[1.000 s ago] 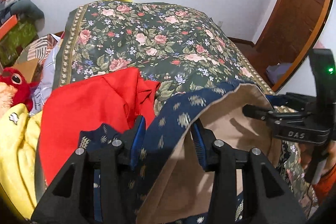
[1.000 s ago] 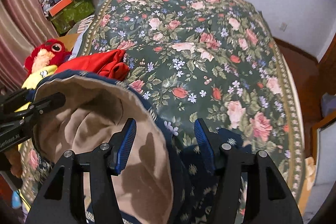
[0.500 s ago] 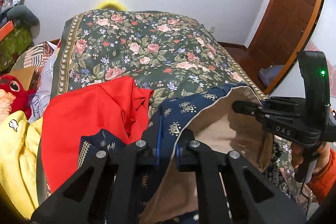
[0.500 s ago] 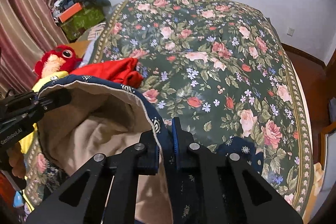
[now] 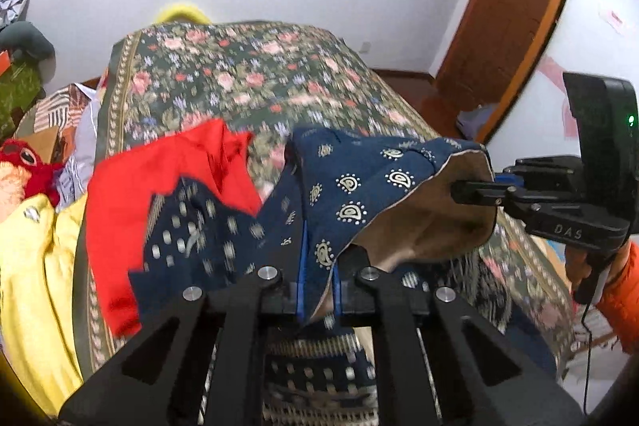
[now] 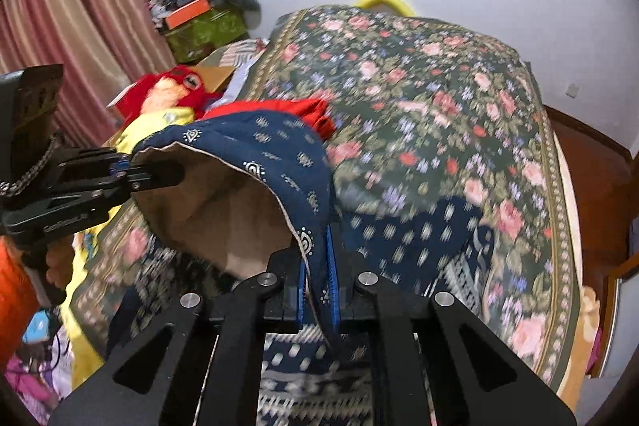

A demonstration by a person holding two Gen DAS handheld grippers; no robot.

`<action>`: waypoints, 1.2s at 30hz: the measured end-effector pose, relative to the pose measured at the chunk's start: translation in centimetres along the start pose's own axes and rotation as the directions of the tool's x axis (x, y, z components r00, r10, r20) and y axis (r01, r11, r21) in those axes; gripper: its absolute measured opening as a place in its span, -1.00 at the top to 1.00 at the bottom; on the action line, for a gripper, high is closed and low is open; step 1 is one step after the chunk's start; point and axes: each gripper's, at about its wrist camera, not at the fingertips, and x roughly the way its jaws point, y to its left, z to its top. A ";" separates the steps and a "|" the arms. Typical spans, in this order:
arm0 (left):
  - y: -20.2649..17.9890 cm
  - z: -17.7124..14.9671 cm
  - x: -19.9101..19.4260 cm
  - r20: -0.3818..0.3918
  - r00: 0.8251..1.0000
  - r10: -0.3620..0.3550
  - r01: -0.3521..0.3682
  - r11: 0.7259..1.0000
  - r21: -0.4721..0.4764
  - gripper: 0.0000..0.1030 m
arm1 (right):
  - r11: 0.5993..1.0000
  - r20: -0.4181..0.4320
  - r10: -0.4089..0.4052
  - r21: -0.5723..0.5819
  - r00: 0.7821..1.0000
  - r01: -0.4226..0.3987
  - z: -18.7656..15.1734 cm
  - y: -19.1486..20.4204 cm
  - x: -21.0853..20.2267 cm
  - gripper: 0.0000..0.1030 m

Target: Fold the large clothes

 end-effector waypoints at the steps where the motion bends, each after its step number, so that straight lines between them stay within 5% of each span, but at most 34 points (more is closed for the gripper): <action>1: -0.2 -0.9 -0.2 -0.012 1.000 -0.004 0.004 1.000 0.005 0.83 | 1.000 -0.010 0.007 -0.002 1.000 -0.007 -0.7 0.3 -0.1 0.84; 12: -1.0 -9.5 1.4 -0.173 0.984 -0.038 0.035 0.999 -0.017 0.83 | 0.999 -0.123 0.009 -0.040 0.992 -0.014 -7.8 2.9 0.6 0.83; 20: -1.0 -14.8 3.1 -0.273 0.962 0.025 -0.024 1.000 0.005 0.76 | 1.000 -0.191 0.012 -0.020 0.982 -0.016 -11.8 2.6 1.2 0.83; 24: -0.3 -16.5 2.5 -0.246 0.967 0.072 -0.081 0.996 -0.024 0.23 | 1.000 -0.226 0.022 0.013 0.974 -0.019 -13.3 2.1 1.1 0.83; 30: 2.0 -17.9 0.8 -0.249 0.966 0.075 -0.108 0.987 -0.122 0.20 | 0.997 -0.232 -0.001 0.069 0.973 0.018 -13.8 0.6 -0.1 0.83; 36: 4.3 -16.9 -2.8 -0.176 0.970 0.167 -0.190 0.974 -0.124 0.20 | 0.990 -0.163 -0.051 0.118 0.985 0.070 -12.5 -1.6 -2.3 0.78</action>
